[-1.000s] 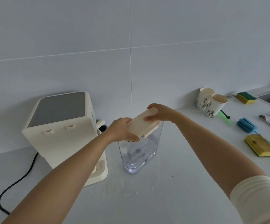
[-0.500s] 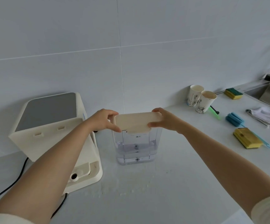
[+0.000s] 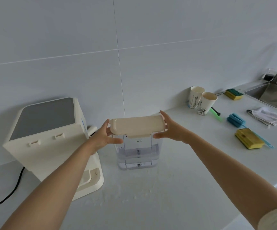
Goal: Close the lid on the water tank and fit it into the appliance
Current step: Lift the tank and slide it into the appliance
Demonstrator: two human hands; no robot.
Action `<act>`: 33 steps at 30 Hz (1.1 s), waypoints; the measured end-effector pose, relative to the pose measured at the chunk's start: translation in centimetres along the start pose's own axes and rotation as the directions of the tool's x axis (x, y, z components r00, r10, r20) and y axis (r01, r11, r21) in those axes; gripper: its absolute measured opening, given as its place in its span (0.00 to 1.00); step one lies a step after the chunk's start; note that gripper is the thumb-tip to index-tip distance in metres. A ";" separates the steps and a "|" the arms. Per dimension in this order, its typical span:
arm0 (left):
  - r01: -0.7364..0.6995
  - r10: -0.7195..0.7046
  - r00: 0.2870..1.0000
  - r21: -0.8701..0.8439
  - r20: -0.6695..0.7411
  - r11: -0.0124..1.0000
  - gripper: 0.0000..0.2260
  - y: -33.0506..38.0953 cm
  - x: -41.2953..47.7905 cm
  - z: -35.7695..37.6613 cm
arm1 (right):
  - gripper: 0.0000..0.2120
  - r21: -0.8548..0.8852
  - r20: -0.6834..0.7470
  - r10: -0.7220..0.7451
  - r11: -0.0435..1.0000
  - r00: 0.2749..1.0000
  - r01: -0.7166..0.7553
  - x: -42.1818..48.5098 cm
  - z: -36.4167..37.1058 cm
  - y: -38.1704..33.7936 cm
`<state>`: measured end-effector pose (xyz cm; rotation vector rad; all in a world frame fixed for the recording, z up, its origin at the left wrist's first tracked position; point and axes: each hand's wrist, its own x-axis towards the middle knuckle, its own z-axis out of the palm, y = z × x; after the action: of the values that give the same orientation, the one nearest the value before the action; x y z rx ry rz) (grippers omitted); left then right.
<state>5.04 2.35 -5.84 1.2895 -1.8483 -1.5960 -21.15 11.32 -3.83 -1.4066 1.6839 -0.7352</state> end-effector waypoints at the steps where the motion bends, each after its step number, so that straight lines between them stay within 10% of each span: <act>1: 0.004 -0.004 1.000 -0.007 0.010 1.000 0.46 -0.5 0.1 0.4 | 0.53 0.005 0.015 0.014 1.000 1.000 -0.014 0.0 0.0 0.4; 33: -0.013 0.061 0.965 0.182 -0.256 0.983 0.36 -1.1 -2.5 2.1 | 0.42 -0.095 -0.096 0.052 0.994 0.994 -0.061 0.5 4.1 1.2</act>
<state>5.16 5.68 -6.71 1.4537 -1.8685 -1.1958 -18.29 11.34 -7.03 -1.4039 1.8470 -0.7050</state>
